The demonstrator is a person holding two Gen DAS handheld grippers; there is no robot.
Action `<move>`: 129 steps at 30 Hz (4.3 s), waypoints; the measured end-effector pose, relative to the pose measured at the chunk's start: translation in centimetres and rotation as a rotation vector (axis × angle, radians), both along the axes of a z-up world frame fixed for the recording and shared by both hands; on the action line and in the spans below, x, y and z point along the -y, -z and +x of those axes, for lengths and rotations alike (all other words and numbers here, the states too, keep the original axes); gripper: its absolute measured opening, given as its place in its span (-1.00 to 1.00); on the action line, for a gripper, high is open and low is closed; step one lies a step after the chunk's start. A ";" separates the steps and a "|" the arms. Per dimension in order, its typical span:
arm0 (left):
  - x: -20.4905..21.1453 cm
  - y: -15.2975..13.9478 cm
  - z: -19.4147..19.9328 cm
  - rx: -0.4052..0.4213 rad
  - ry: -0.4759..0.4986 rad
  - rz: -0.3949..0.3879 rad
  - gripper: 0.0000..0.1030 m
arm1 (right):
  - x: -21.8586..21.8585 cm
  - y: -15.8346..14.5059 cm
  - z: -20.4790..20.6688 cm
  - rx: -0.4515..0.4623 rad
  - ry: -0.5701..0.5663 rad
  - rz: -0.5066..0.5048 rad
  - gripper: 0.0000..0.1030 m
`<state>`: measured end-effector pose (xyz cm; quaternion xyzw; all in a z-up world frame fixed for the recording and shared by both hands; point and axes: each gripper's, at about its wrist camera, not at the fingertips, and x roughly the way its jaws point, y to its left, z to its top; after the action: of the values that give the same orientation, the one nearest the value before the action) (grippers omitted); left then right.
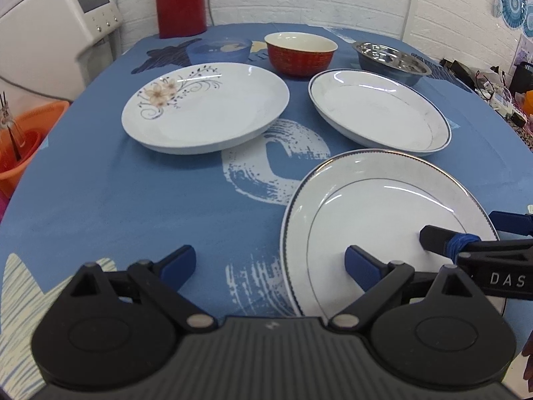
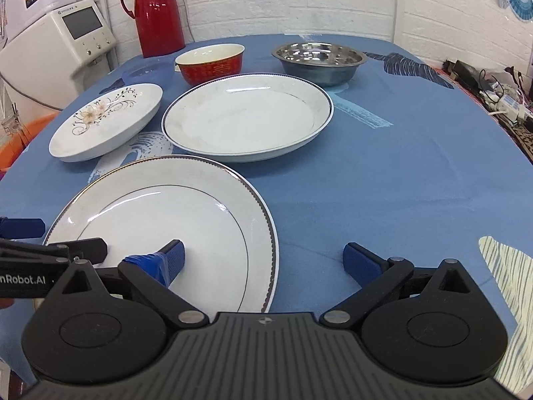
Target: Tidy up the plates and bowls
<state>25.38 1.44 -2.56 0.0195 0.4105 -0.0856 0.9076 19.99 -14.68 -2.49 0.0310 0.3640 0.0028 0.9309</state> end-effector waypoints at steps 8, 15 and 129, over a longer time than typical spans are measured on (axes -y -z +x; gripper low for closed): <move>-0.2 0.2 -0.5 0.005 0.026 -0.027 0.85 | -0.3 -0.2 -0.7 -0.004 -0.078 0.006 0.74; -0.4 0.1 -0.3 0.005 0.036 -0.033 0.80 | -0.8 -0.1 -0.5 0.024 -0.179 0.005 0.60; -14.3 -9.3 8.8 -0.019 -0.053 -0.136 -0.53 | -11.7 -8.7 11.6 0.027 -0.356 0.134 -0.29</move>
<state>34.20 15.76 6.70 -0.0540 0.4126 -0.0896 0.9049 31.55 -2.95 6.23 0.0282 0.3500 0.1920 0.9164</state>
